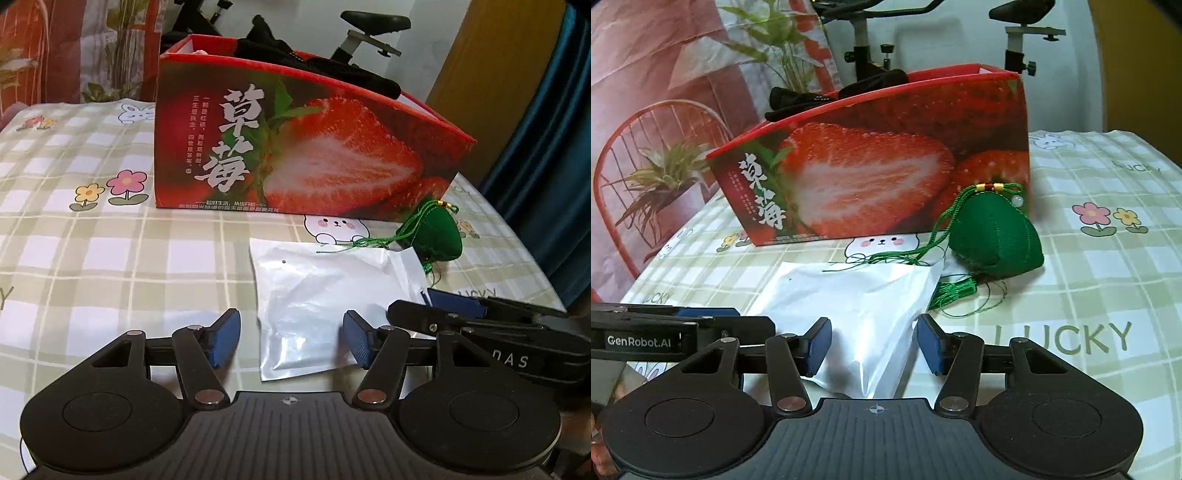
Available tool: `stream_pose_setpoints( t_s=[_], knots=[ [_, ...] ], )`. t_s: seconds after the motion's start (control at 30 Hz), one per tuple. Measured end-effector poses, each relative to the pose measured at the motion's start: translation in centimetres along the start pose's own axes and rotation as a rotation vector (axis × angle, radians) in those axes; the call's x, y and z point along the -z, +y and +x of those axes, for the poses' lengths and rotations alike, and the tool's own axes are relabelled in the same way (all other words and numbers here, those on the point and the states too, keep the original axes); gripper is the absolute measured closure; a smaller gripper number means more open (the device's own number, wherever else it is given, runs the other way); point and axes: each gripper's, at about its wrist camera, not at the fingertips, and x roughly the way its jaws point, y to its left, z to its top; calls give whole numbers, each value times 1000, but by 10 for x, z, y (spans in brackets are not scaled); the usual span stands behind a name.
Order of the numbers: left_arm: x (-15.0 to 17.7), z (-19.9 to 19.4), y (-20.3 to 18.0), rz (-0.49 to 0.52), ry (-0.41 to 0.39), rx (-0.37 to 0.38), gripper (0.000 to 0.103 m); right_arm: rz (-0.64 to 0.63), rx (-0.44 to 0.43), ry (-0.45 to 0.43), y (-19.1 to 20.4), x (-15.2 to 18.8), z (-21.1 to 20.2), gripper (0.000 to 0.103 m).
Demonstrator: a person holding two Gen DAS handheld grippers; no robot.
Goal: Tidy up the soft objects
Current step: 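Move both tools back down to the white foil pouch, then close both grippers on the edge of the white foil pouch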
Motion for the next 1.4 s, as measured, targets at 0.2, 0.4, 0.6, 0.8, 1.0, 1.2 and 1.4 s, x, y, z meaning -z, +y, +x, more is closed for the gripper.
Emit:
stream_pose_setpoints(
  t_s=[0.2,0.4,0.6,0.8,1.0,1.2,1.4],
  knots=[
    [-1,2,2,-18,-11,9,41,-22,-11,5,4,0,3,57],
    [1,0,7,-56,-15,34,41,-14,-28,8,6,0,4,58],
    [3,-2,7,-79,-12,52,42,16,-58,10,5,0,4,59],
    [4,-2,6,-84,-14,57,42,17,-74,12,6,1,5,59],
    [6,-4,7,-97,-22,75,48,14,-81,12,7,1,5,60],
    [5,-7,6,-92,-39,68,53,8,-81,9,8,1,4,62],
    [4,-12,3,-75,-63,73,53,4,-83,-15,8,0,0,62]
  ],
)
